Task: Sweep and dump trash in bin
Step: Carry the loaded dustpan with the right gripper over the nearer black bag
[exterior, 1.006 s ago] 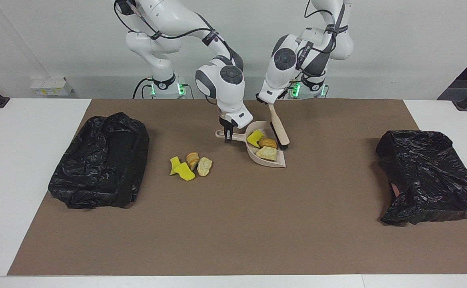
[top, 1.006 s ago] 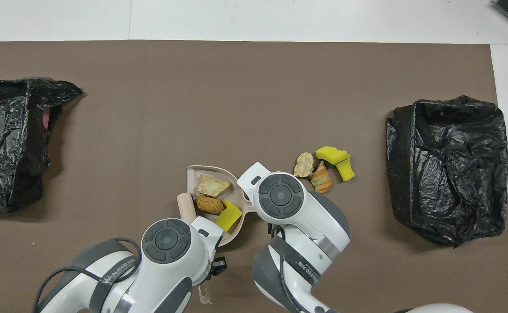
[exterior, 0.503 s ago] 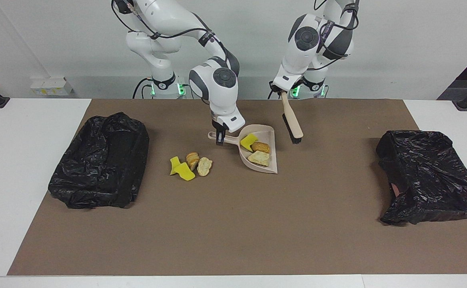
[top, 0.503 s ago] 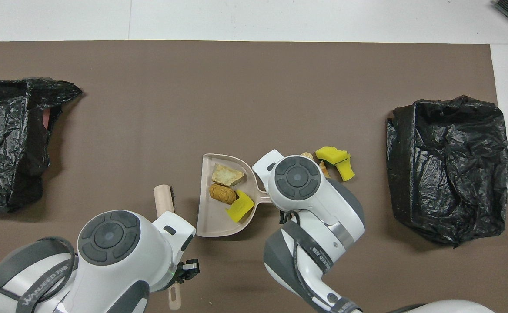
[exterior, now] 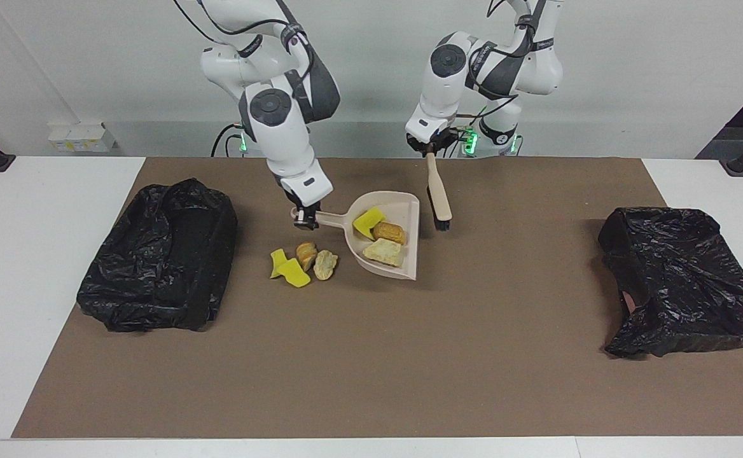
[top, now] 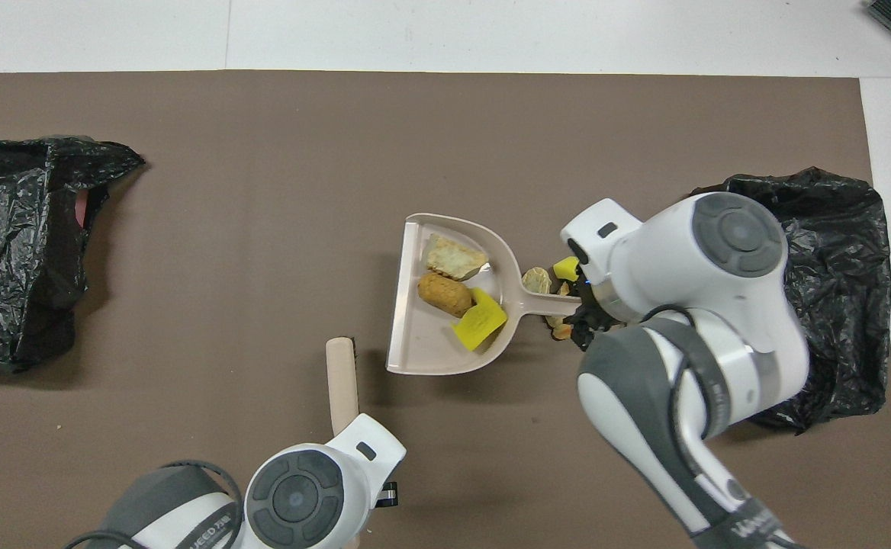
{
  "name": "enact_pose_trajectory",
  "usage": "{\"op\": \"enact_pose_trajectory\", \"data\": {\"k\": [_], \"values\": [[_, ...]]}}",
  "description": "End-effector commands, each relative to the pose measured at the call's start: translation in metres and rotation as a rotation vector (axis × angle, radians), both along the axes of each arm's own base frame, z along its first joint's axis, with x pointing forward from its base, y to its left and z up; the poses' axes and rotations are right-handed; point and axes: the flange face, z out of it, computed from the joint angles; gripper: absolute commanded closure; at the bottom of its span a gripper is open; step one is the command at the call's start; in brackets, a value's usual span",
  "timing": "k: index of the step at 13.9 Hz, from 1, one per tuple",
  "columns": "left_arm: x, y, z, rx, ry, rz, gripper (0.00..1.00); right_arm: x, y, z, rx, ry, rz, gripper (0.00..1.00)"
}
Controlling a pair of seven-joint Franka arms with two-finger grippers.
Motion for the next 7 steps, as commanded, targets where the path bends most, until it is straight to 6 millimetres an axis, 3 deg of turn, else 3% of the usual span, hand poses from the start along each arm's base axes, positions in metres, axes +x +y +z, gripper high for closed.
{"op": "enact_pose_trajectory", "data": {"k": [1, 3, 7], "values": [[-0.014, -0.009, -0.005, -0.001, -0.031, 0.001, 1.00, -0.004, -0.064, 0.040, 0.024, -0.005, -0.037, 1.00], [-0.042, -0.028, -0.021, 0.001, -0.041, -0.006, 1.00, -0.007, -0.121, 0.061, 0.013, -0.017, -0.106, 1.00], [-0.078, -0.054, -0.040, -0.039, -0.014, -0.031, 1.00, -0.009, -0.249, 0.063, -0.016, -0.029, -0.128, 1.00]]}}
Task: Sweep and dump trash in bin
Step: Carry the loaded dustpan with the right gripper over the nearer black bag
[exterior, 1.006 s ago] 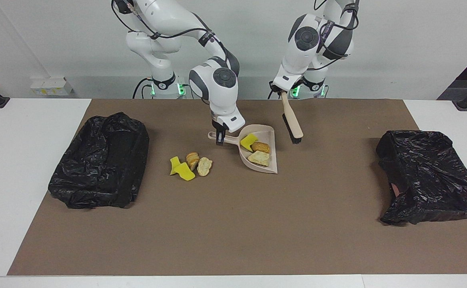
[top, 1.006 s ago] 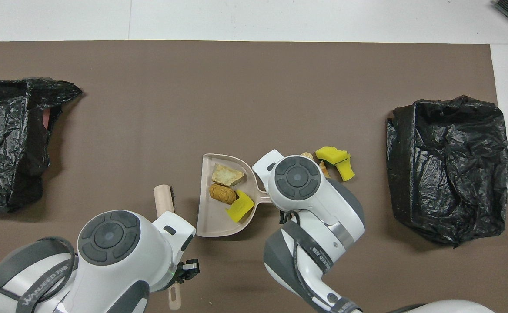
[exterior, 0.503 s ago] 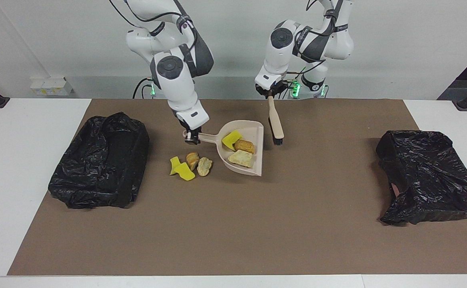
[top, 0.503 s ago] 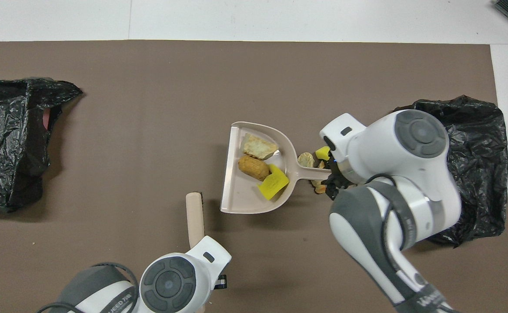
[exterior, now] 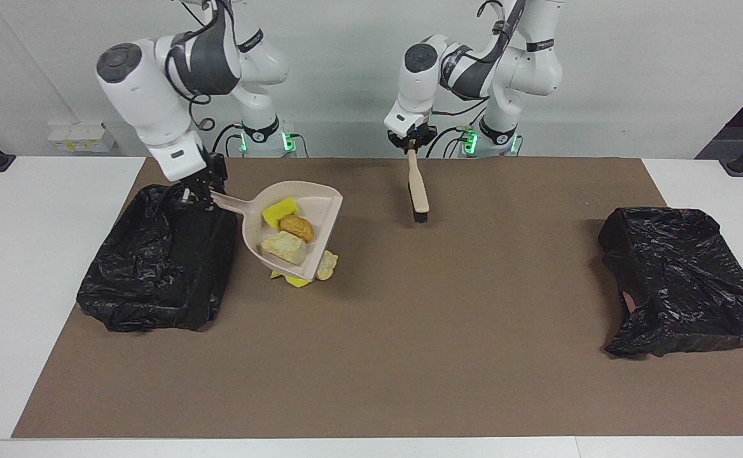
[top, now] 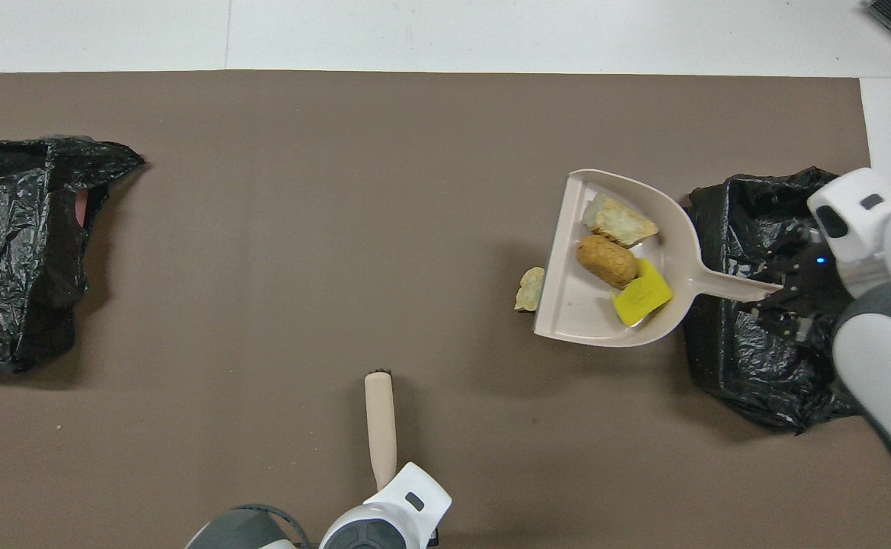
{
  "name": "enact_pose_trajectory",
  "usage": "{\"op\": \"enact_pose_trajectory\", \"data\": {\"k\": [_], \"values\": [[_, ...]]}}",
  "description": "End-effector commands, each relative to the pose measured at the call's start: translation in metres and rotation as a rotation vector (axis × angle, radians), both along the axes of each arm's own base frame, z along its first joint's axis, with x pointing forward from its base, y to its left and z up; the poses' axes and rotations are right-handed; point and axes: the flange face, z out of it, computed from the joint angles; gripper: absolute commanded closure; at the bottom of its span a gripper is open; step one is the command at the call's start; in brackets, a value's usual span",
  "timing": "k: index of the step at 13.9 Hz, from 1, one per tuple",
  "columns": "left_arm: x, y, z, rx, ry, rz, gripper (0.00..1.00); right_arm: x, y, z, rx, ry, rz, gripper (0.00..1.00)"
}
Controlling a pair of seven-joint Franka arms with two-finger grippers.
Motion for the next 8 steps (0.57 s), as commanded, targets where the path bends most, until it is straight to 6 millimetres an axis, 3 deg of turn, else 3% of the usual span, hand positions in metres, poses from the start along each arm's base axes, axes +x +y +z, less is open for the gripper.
{"op": "enact_pose_trajectory", "data": {"k": [1, 3, 5, 7, 8], "values": [[-0.020, -0.007, -0.015, -0.024, -0.016, -0.004, 1.00, -0.003, -0.080, 0.007, -0.071, -0.020, 0.013, 1.00], [-0.022, -0.007, -0.019, -0.034, -0.002, 0.013, 1.00, -0.002, -0.131, 0.015, -0.176, -0.025, 0.059, 1.00], [-0.026, -0.008, -0.022, -0.036, 0.013, 0.015, 1.00, -0.002, -0.169, 0.024, -0.247, -0.046, 0.131, 1.00], [-0.027, -0.007, -0.025, -0.041, 0.007, 0.014, 0.96, 0.000, -0.178, 0.028, -0.373, -0.034, 0.213, 1.00], [-0.027, -0.006, -0.027, -0.045, 0.000, 0.016, 0.81, 0.001, -0.177, 0.026, -0.437, -0.008, 0.252, 1.00]]}}
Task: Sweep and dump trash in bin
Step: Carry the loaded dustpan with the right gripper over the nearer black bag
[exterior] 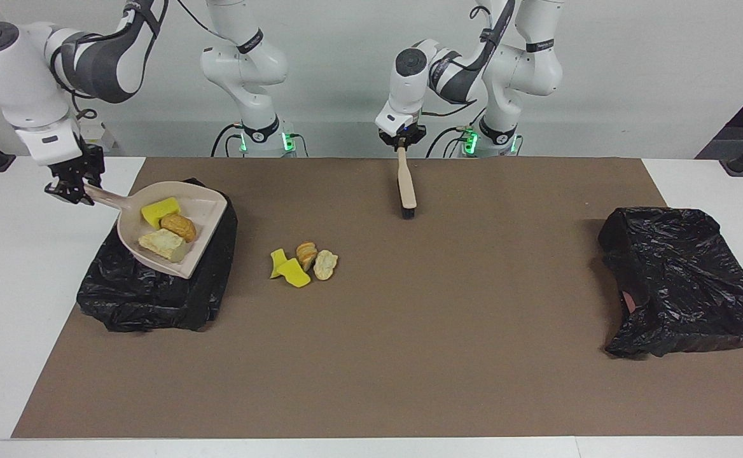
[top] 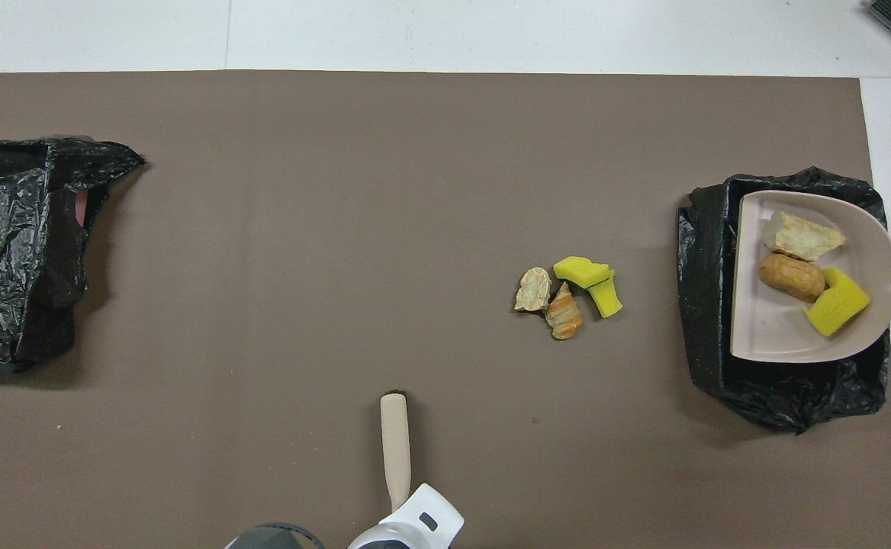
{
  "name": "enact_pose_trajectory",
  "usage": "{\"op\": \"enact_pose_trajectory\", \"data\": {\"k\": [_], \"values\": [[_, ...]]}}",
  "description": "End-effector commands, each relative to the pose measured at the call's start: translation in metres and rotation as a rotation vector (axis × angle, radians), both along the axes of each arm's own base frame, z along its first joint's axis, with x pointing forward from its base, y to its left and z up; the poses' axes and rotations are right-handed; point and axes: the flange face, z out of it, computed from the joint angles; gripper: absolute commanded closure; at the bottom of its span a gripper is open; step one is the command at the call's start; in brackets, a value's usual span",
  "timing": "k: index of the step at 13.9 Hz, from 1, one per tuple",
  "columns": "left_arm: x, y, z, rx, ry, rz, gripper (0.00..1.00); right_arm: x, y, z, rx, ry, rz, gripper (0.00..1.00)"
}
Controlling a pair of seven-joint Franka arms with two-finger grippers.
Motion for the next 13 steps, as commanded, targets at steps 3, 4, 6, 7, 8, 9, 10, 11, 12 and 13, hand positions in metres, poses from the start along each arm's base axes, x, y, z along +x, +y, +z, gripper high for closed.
{"op": "enact_pose_trajectory", "data": {"k": [3, 4, 6, 7, 8, 9, 10, 11, 12, 13], "values": [[0.001, 0.002, -0.007, -0.030, -0.008, 0.003, 0.06, 0.010, 0.015, -0.001, -0.237, 0.092, 0.183, 1.00], [0.005, 0.001, -0.007, -0.032, -0.006, 0.008, 0.00, 0.014, 0.028, 0.000, -0.279, 0.115, 0.226, 1.00], [0.025, -0.005, -0.007, -0.054, 0.015, -0.017, 0.00, 0.024, 0.056, 0.004, -0.373, 0.170, 0.390, 1.00], [0.046, -0.007, 0.000, -0.074, 0.019, -0.031, 0.00, 0.026, 0.065, 0.006, -0.402, 0.183, 0.430, 1.00], [0.067, -0.004, 0.008, -0.093, 0.008, -0.034, 0.00, 0.028, 0.071, 0.006, -0.433, 0.196, 0.457, 1.00], [0.096, 0.003, 0.023, -0.111, -0.037, -0.053, 0.00, 0.028, 0.074, 0.009, -0.455, 0.201, 0.468, 1.00], [0.126, 0.017, 0.036, -0.108, -0.085, -0.072, 0.00, 0.027, 0.073, 0.008, -0.469, 0.210, 0.469, 1.00], [0.154, 0.031, 0.047, -0.098, -0.126, -0.084, 0.00, 0.027, 0.074, 0.009, -0.492, 0.210, 0.467, 1.00], [0.184, 0.047, 0.059, -0.078, -0.158, -0.086, 0.00, 0.027, 0.076, 0.011, -0.511, 0.208, 0.436, 1.00], [0.211, 0.065, 0.071, -0.053, -0.190, -0.105, 0.00, 0.023, 0.078, 0.015, -0.540, 0.216, 0.377, 1.00]]}}
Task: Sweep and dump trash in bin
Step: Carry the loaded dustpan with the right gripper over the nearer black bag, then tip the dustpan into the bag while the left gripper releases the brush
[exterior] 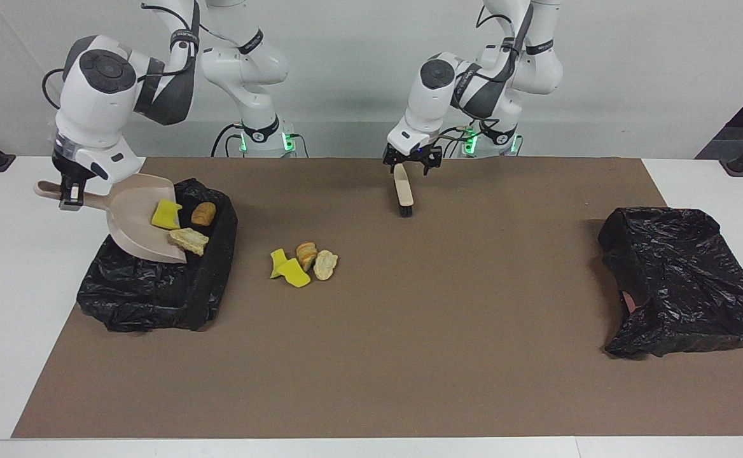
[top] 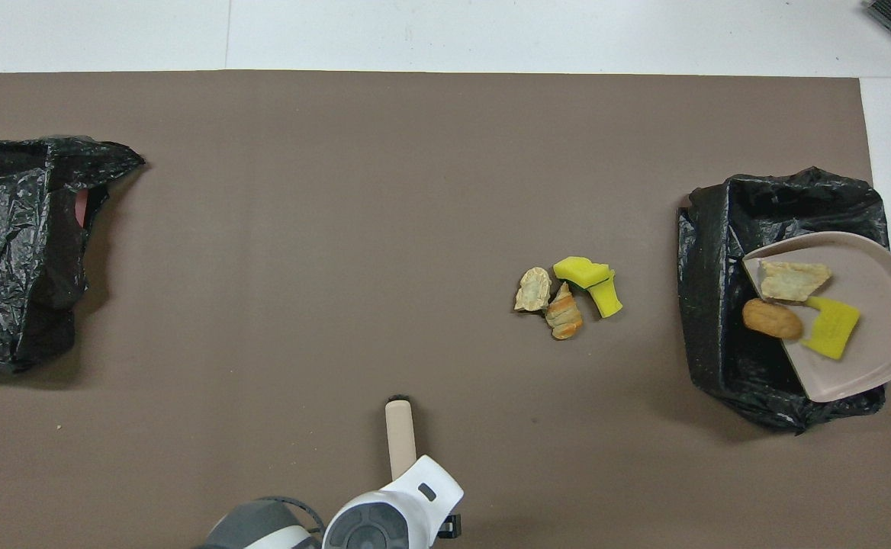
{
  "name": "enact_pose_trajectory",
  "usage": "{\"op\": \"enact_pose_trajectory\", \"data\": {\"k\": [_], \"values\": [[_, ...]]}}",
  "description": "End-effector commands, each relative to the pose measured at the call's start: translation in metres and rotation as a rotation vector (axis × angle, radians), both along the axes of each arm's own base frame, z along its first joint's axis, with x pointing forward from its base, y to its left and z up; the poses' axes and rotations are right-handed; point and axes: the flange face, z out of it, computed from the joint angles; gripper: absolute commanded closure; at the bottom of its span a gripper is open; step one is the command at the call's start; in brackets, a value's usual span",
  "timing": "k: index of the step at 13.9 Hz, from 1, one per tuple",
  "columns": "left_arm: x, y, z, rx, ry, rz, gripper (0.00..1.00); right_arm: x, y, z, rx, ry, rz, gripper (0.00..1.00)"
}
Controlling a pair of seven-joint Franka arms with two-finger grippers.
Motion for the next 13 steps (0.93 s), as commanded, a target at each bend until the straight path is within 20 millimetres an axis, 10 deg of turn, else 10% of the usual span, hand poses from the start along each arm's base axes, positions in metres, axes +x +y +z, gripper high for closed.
{"op": "enact_pose_trajectory", "data": {"k": [1, 7, 13], "values": [[0.069, 0.041, 0.034, 0.046, -0.060, -0.043, 0.00, -0.013, 0.013, 0.018, -0.098, -0.020, -0.072, 1.00], [0.161, 0.163, 0.168, 0.043, -0.169, -0.079, 0.00, -0.038, 0.055, 0.056, -0.217, -0.092, -0.129, 1.00], [0.159, 0.256, 0.278, 0.061, -0.144, -0.133, 0.00, -0.065, 0.070, 0.048, -0.321, -0.199, -0.110, 1.00]]}}
